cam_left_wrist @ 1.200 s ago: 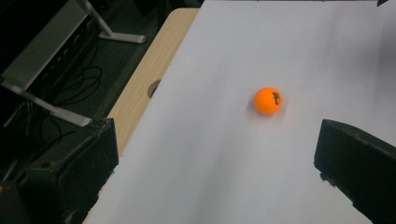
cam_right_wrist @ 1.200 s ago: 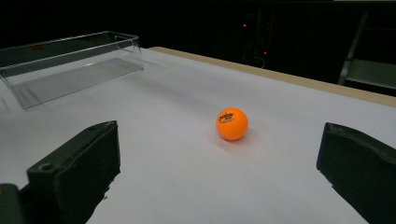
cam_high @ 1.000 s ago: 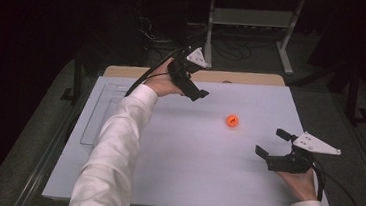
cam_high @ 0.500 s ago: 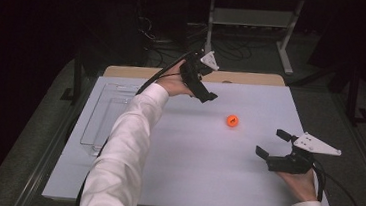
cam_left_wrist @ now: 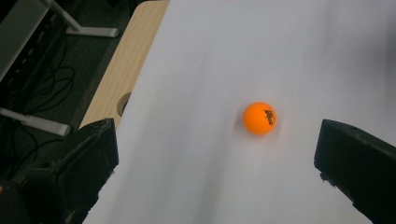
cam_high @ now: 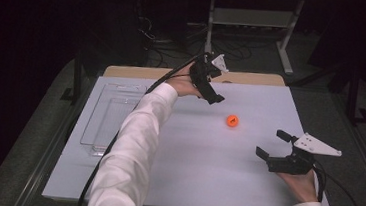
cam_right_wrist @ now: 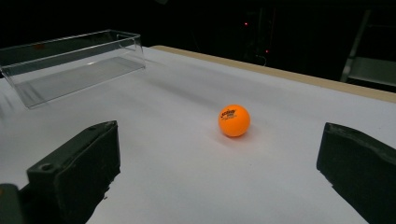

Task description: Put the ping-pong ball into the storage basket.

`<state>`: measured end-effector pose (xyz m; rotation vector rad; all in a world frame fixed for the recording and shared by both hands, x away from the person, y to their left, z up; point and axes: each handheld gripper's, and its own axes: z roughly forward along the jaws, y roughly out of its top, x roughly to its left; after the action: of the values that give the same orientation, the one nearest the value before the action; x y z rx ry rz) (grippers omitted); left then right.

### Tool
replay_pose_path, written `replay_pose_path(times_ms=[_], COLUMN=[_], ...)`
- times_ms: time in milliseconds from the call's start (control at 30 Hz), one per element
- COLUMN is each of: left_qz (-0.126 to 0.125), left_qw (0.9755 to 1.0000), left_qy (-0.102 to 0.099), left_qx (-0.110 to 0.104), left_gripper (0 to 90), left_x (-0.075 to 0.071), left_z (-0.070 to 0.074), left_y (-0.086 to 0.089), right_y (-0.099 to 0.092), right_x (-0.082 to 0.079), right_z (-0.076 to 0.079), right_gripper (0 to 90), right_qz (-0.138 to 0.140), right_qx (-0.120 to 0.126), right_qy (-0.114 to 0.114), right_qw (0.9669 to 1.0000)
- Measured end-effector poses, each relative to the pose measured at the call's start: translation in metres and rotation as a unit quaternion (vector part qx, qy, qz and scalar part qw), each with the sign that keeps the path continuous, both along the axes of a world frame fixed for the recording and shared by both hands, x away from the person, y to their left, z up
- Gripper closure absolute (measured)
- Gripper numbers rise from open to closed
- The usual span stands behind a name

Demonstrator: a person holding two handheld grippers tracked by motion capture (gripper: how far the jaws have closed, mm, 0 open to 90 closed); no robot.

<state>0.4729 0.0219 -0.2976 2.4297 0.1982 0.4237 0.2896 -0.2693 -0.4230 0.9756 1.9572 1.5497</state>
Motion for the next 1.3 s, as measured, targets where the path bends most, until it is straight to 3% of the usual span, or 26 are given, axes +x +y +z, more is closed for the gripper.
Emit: replay_pose_path(times_ms=[333, 833, 1300], left_qz=[-0.012, -0.015, -0.027], left_qw=[0.9998, 0.9989, 0.9967], left_qy=[0.014, 0.032, 0.042], left_qx=[0.013, 0.030, 0.065], left_gripper=[0.0, 0.0, 0.0], left_x=[0.003, 0.011, 0.012], left_z=[-0.019, -0.040, -0.061], left_y=[-0.015, -0.022, -0.033], right_y=[0.001, 0.002, 0.004], right_x=[-0.001, -0.003, -0.004], right_z=[0.000, -0.002, -0.002], right_gripper=[0.0, 0.0, 0.0], right_qz=[0.003, 0.005, 0.010], right_qx=[-0.007, -0.012, -0.017], right_qy=[-0.001, -0.001, 0.003], right_qw=[1.0000, 0.9999, 0.9998])
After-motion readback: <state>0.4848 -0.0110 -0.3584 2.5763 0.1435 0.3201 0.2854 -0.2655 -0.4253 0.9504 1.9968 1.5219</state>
